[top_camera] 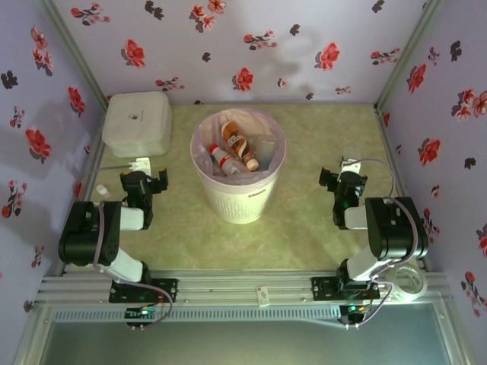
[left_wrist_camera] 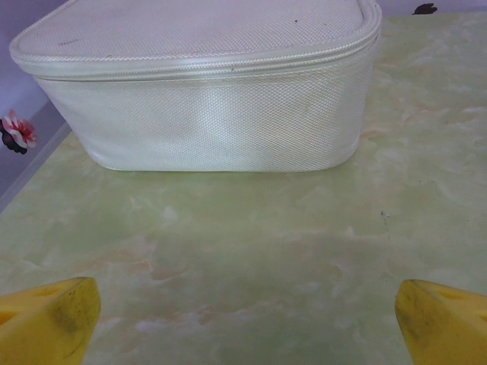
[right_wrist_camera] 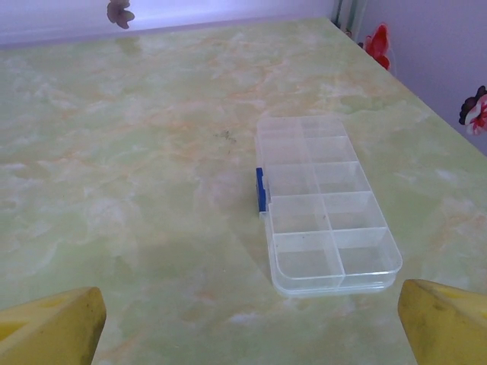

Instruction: Put the plastic bottles in the bin

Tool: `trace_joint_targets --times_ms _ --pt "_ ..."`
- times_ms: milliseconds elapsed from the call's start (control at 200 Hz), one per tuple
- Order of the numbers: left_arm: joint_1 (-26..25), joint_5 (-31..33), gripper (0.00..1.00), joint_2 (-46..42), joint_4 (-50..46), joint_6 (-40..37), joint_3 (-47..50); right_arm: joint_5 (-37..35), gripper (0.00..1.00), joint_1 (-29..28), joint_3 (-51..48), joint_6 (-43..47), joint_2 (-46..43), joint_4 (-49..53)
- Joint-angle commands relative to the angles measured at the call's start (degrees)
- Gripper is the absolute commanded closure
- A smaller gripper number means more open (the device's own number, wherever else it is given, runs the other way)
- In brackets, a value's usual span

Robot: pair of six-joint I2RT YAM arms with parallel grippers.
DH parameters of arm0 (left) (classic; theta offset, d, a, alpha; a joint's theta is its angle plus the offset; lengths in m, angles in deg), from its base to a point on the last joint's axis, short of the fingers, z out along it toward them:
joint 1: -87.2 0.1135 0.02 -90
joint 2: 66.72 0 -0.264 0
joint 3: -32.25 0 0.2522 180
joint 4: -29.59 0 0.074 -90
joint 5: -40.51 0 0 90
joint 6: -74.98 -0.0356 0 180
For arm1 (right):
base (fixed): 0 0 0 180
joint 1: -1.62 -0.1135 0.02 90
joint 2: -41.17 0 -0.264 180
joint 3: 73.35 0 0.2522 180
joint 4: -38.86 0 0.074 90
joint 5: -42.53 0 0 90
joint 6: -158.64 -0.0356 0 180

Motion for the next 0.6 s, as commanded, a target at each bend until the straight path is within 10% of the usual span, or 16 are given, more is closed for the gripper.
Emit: trace_joint_targets --times_ms 0,595 --pt "0.4 -0.4 0.00 0.1 1.7 0.3 -1.1 1.7 0.01 0.3 2.7 -1.0 0.3 0.7" --pt "0.5 -0.4 0.00 0.1 1.7 0.3 -1.1 3.4 0.01 0.5 3.2 -0.8 0.0 2.3"
